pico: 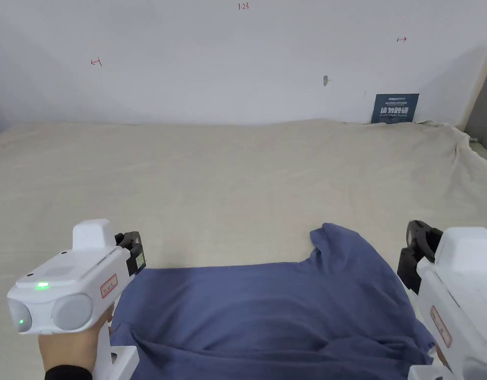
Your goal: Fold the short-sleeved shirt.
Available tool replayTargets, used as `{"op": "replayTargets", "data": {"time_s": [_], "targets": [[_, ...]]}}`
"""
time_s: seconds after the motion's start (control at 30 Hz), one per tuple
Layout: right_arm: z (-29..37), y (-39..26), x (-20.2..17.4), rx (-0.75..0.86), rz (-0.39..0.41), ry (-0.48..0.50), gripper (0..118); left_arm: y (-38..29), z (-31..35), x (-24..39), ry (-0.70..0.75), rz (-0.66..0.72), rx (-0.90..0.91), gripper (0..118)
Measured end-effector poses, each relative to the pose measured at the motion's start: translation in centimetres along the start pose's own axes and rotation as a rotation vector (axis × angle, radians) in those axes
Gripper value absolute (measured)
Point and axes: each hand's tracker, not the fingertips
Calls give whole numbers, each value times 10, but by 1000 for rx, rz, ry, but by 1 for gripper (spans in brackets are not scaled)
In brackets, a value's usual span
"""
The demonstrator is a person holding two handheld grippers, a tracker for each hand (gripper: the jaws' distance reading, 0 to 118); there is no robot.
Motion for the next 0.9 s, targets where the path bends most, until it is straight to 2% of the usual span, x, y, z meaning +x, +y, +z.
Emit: {"op": "replayTargets", "data": {"time_s": [0.03,0.1,0.17,0.2,0.23,0.3,0.33,0.5,0.63,0.73,0.8,0.83,0.87,0.9], "targets": [[-6,-2,1,-8,0,-2,0,4,-15,-8,0,29,-33,0],[-17,-5,1,-29,-1,-4,0,8,-46,-24,-5,73,-98,10],[-29,-11,1,-52,1,-10,0,12,-78,-40,33,95,-205,35],[-36,-14,1,-66,3,-12,0,12,-94,-47,56,103,-249,53],[-42,-17,1,-80,3,-15,0,12,-109,-54,84,102,-287,77],[-54,-23,0,-107,3,-19,0,9,-135,-67,127,116,-346,98],[-60,-27,0,-119,2,-21,0,6,-148,-73,131,117,-381,101],[-85,-41,-1,-170,-5,-38,0,-15,-202,-92,147,87,-491,101],[-99,-50,3,-203,-16,-50,0,-37,-235,-101,176,44,-573,95],[-108,-55,6,-221,-24,-62,0,-48,-249,-100,169,37,-606,78],[-114,-59,11,-239,-45,-64,0,-53,-247,-97,178,16,-586,75],[-119,-60,14,-248,-61,-62,0,-51,-243,-94,174,11,-586,69],[-126,-61,19,-261,-86,-62,0,-50,-240,-91,154,-11,-567,56],[-134,-62,25,-270,-106,-58,0,-50,-237,-88,108,-29,-552,38]]}}
